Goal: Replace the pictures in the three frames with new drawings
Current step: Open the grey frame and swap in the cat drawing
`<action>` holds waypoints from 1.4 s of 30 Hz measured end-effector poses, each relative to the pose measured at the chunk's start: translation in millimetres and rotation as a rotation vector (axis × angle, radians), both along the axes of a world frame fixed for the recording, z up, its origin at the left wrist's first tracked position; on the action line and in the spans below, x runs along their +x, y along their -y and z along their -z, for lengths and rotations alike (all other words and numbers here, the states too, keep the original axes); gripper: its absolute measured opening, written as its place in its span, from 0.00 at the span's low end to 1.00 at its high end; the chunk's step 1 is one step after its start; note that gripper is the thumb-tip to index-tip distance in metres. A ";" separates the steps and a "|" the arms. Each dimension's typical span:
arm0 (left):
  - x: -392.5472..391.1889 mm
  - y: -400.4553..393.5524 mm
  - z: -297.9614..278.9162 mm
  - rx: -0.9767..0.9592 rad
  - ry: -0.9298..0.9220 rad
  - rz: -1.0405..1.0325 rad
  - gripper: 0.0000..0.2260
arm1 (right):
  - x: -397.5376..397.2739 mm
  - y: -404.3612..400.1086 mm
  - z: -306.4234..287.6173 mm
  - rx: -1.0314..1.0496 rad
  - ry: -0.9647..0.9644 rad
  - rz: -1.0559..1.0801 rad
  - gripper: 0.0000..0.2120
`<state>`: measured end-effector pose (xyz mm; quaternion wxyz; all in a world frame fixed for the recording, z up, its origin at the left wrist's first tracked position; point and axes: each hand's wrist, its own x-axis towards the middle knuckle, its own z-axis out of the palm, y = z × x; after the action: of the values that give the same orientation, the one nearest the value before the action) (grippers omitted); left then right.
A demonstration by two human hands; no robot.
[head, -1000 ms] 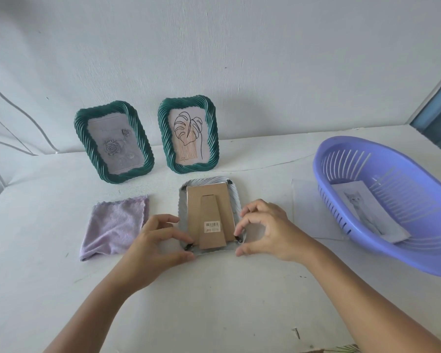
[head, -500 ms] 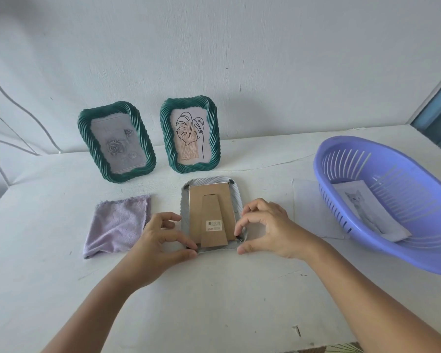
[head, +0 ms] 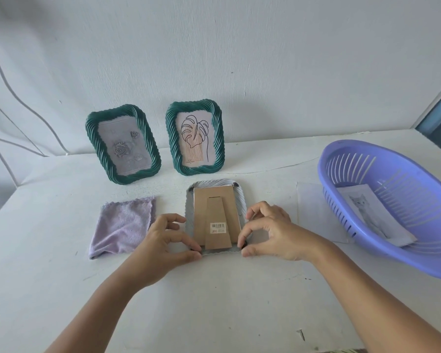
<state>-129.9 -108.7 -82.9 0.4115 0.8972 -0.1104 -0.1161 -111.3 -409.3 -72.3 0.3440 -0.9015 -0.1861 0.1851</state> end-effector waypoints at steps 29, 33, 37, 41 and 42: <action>66.9 63.5 -14.4 0.326 0.089 -0.094 0.10 | 30.3 4.8 13.3 -0.454 0.242 0.414 0.23; 65.4 64.7 -9.2 0.257 0.092 -0.100 0.10 | 28.3 6.9 14.9 -0.464 0.241 0.421 0.23; 61.9 61.9 -7.2 0.182 0.095 -0.144 0.15 | 22.3 -2.6 13.3 -0.483 0.405 0.486 0.21; 59.0 61.7 -6.2 0.135 0.091 -0.153 0.16 | 16.5 -25.9 -0.8 -0.385 0.462 0.449 0.21; 58.8 61.6 -5.7 0.129 0.089 -0.156 0.15 | 16.6 -31.8 -2.5 -0.376 0.437 0.428 0.22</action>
<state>-71.1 -170.3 -77.2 0.3552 0.9321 -0.0505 -0.0504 -94.7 -377.5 -69.7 0.1551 -0.9859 -0.0249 -0.0572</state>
